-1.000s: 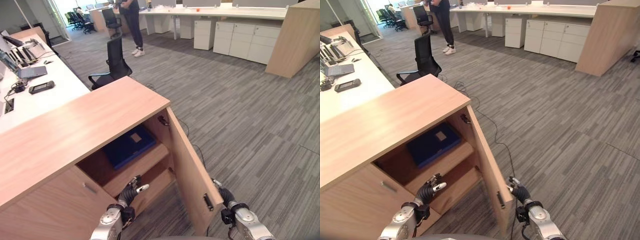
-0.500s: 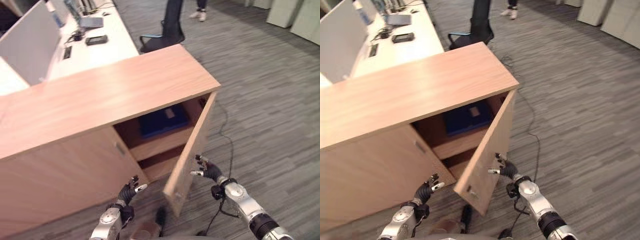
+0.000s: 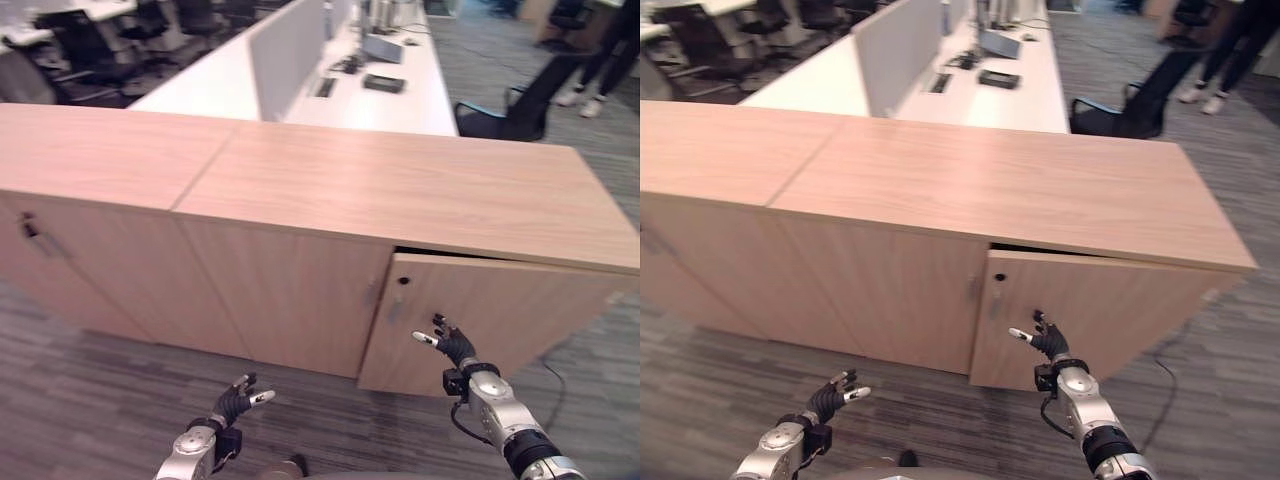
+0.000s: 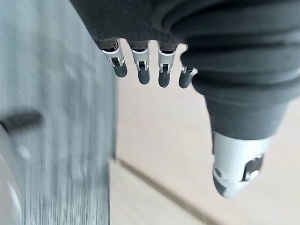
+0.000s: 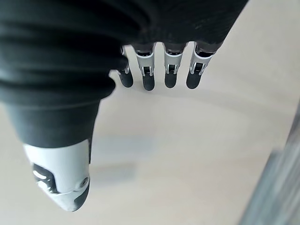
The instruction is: Put the empty folder in the office cabinet
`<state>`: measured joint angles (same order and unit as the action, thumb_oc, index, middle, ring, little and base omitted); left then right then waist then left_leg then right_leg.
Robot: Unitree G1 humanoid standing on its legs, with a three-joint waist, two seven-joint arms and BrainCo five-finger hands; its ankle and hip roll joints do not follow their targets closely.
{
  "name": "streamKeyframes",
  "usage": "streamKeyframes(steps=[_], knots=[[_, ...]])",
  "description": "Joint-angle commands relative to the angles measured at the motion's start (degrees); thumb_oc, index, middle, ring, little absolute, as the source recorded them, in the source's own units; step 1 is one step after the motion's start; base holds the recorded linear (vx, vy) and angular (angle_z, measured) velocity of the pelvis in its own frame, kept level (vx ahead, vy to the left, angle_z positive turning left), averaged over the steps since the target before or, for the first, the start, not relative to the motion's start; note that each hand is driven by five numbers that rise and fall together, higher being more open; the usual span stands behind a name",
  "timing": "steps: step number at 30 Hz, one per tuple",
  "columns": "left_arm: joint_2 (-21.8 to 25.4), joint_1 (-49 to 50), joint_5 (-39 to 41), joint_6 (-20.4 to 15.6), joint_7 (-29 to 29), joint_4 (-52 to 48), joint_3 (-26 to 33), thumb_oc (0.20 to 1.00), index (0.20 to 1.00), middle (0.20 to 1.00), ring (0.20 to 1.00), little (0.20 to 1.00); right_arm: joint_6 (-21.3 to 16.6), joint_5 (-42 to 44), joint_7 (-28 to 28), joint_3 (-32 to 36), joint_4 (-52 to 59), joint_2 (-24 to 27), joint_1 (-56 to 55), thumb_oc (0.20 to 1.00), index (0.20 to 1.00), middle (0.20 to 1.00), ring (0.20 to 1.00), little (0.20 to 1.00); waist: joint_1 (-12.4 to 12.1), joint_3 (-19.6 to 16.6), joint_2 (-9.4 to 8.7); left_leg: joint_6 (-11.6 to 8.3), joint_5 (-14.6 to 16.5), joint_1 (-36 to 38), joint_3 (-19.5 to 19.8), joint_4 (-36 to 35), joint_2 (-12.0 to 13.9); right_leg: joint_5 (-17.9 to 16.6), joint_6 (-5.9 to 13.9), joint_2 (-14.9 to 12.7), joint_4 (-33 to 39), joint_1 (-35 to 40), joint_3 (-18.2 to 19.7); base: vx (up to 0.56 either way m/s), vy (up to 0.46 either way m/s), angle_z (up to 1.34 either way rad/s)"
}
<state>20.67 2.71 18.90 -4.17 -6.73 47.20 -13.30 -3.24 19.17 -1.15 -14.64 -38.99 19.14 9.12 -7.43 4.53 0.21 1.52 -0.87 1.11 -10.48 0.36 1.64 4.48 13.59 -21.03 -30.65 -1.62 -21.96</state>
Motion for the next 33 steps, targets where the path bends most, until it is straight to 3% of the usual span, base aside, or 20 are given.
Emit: streamKeyframes(steps=[1, 3, 5, 10, 15, 20, 25, 27, 28, 33], knots=[[1.18, 0.26, -3.22, -1.70, 0.51, -0.93, -0.14, 1.000, 1.000, 1.000, 1.000, 1.000, -4.26, 2.99, -0.97, 2.24, 0.22, -0.83, 7.24, 1.000, 1.000, 1.000, 1.000, 1.000, -0.86, 0.30, -0.45, -3.09, 2.01, 2.39, 3.12, -1.77, 2.66, -2.30, -1.62, 8.13, 12.10, -0.05, 5.54, 0.09, -0.042, 0.89], [1.96, 0.20, -3.68, -1.94, 0.32, 0.29, -0.23, 1.000, 1.000, 1.000, 1.000, 1.000, -4.86, 3.92, -1.87, 3.47, -0.75, 0.64, 7.87, 1.000, 1.000, 1.000, 1.000, 1.000, -0.38, 0.18, -0.96, -3.15, 2.46, 2.84, 6.17, -2.11, 1.66, -1.58, -2.65, 9.93, 20.00, 0.59, 11.19, 0.11, -0.080, 0.75], [2.70, 0.35, -4.17, -2.05, -0.41, 0.84, -0.81, 1.000, 1.000, 1.000, 1.000, 1.000, -5.01, 4.40, -2.75, 6.18, -3.52, 3.91, 9.24, 1.000, 1.000, 1.000, 1.000, 1.000, -0.40, -0.47, -1.98, -3.09, 2.76, 3.37, 8.92, -2.70, 0.38, -2.62, -2.70, 9.97, 25.52, 2.87, 13.85, 0.10, -0.074, 0.67], [2.65, 0.95, -2.98, -2.10, -0.87, -0.82, -1.44, 1.000, 1.000, 1.000, 1.000, 1.000, -4.76, 4.01, -3.57, 7.75, -8.51, 8.11, 12.41, 1.000, 1.000, 1.000, 1.000, 1.000, -0.90, -2.04, -2.05, -3.37, 2.32, 3.90, 10.32, -4.00, 0.04, -3.65, -2.60, 9.93, 28.40, 5.73, 12.35, 0.07, -0.054, 0.76], [2.74, 1.73, 0.77, -2.20, -2.14, -7.56, -3.64, 1.000, 1.000, 1.000, 1.000, 1.000, -3.21, 5.55, -4.27, 8.47, -22.35, 14.42, 20.92, 1.000, 1.000, 1.000, 1.000, 1.000, -1.76, -3.58, -1.76, -4.21, 2.25, 4.54, 11.00, -4.71, 0.23, -4.08, -2.88, 10.18, 33.58, 9.40, 10.64, 0.03, -0.046, 0.02], [2.62, 1.91, 1.29, -2.30, -2.31, -9.00, -4.08, 1.000, 1.000, 1.000, 1.000, 1.000, -2.35, 4.85, -3.05, 6.91, -26.84, 16.10, 23.57, 1.000, 1.000, 1.000, 1.000, 1.000, -1.65, -3.83, -1.48, -4.62, 2.14, 4.98, 10.42, -5.01, 0.52, -4.47, -2.88, 10.31, 34.82, 10.15, 10.48, 0.00, -0.045, -0.05], [1.84, 2.62, 1.20, -2.32, -2.12, -8.99, -3.61, 1.000, 1.000, 1.000, 1.000, 1.000, -2.69, 5.28, -2.26, 6.95, -23.65, 13.22, 20.21, 1.000, 1.000, 1.000, 1.000, 1.000, -0.54, -3.78, -0.77, -4.81, 1.92, 5.15, 9.80, -5.26, 0.79, -4.48, -3.16, 10.47, 35.04, 9.81, 11.23, 0.00, -0.018, -0.07], [0.70, 3.37, 0.81, -2.31, -1.77, -8.34, -2.05, 1.000, 1.000, 1.000, 1.000, 1.000, -3.48, 4.90, -1.72, 8.38, -16.57, 9.07, 12.26, 1.000, 1.000, 1.000, 1.000, 1.000, 0.82, -3.67, -0.18, -4.85, 1.99, 5.44, 9.22, -5.36, 0.89, -4.50, -3.34, 10.57, 35.13, 9.63, 11.65, 0.00, -0.015, -0.12], [-0.55, 3.73, 0.46, -2.27, -1.45, -8.07, -0.29, 1.000, 1.000, 1.000, 1.000, 1.000, -4.08, 3.09, -1.03, 8.92, -10.52, 4.70, 3.84, 1.000, 1.000, 1.000, 1.000, 1.000, 2.25, -3.51, 0.34, -4.90, 2.06, 5.51, 8.38, -5.36, 1.01, -4.79, -3.28, 10.50, 35.39, 9.08, 12.26, 0.01, -0.013, -0.23], [-2.29, 3.78, -1.04, -2.38, -0.96, -7.17, 1.86, 1.000, 1.000, 1.000, 1.000, 1.000, -3.47, -1.52, 1.31, 7.48, -7.47, -0.41, -7.88, 1.000, 1.000, 1.000, 1.000, 1.000, 4.40, -3.44, 0.62, -4.92, 2.13, 5.40, 6.98, -5.36, 0.98, -5.39, -3.05, 10.16, 35.58, 8.22, 13.31, -0.01, -0.008, -0.24]])
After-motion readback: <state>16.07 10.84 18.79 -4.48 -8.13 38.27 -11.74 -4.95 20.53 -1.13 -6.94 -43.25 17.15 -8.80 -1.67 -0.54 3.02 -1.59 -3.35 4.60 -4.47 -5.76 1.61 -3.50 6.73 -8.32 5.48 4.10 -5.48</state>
